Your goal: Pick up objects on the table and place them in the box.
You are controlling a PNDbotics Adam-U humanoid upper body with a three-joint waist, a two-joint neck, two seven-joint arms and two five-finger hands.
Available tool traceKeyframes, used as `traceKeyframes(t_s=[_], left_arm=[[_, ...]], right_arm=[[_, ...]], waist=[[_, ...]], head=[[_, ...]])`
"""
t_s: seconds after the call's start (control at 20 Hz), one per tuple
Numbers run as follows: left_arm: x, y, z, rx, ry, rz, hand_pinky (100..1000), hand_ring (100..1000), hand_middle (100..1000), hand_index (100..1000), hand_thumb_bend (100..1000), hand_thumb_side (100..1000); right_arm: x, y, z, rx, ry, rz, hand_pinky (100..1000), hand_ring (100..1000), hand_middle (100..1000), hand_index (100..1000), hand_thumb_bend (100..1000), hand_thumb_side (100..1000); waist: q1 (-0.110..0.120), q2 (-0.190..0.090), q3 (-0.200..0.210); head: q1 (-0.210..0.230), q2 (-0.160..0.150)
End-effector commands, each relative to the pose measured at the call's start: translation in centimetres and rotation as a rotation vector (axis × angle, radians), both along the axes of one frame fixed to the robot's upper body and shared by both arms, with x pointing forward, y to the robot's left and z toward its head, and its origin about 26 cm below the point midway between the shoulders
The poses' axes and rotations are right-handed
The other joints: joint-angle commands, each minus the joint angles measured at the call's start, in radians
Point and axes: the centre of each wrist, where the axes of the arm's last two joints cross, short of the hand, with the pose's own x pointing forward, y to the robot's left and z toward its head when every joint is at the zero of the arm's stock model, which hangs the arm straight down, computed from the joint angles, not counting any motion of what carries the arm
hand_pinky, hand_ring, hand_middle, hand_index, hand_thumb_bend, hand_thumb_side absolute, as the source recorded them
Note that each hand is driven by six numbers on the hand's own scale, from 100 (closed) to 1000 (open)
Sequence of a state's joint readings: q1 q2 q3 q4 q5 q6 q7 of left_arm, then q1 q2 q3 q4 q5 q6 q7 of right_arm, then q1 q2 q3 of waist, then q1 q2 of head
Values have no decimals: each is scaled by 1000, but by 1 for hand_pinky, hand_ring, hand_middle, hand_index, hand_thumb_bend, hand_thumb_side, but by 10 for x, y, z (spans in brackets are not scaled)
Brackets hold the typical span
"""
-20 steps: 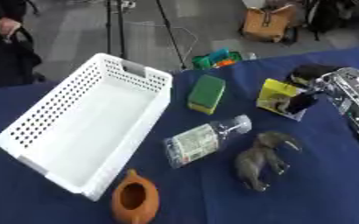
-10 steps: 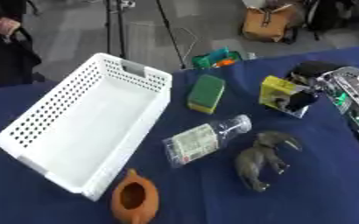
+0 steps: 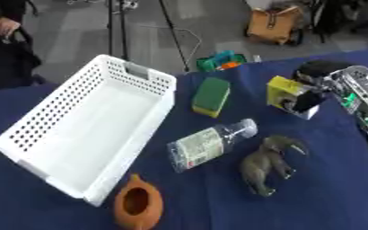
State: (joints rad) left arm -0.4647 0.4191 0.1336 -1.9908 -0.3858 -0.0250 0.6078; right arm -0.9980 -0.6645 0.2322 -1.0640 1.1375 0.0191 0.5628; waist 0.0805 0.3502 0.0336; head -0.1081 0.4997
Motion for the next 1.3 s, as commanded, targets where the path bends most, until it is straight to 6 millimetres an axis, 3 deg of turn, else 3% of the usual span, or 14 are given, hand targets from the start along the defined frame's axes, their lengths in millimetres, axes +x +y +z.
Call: traceKeyframes(t_s=[0.05,0.7,1.05,1.1,1.15,1.3], left_arm=[[-2,1,9,13,-28,5,831,919,848,840,100,1000],[-2,1,10,18,-31,5,832,919,848,839,100,1000],[-2,1,10,22,-31,5,832,919,848,839,100,1000],[-2,2,10,22,-31,6,831,919,848,839,100,1000],[-2,2,10,22,-31,6,831,919,848,839,100,1000],[-2,2,10,23,-31,6,831,919,848,839,100,1000]], right_arm=[[-5,3,23,0,-61,15,964,772,310,423,100,523],[-9,16,41,12,-105,57,962,762,293,405,100,506],[-16,35,65,3,-155,130,963,758,288,397,100,503],[-17,37,68,2,-161,140,963,758,287,396,100,653],[-18,39,71,1,-167,150,963,758,287,396,100,503],[-22,46,79,-2,-184,171,963,757,287,395,100,501]], waist=[[-6,-33,0],[-24,-53,2],[-41,-72,2],[-43,-74,2],[-44,-76,2],[-49,-81,1]], head=[[4,1],[11,1],[20,8],[21,8],[21,9],[23,12]])
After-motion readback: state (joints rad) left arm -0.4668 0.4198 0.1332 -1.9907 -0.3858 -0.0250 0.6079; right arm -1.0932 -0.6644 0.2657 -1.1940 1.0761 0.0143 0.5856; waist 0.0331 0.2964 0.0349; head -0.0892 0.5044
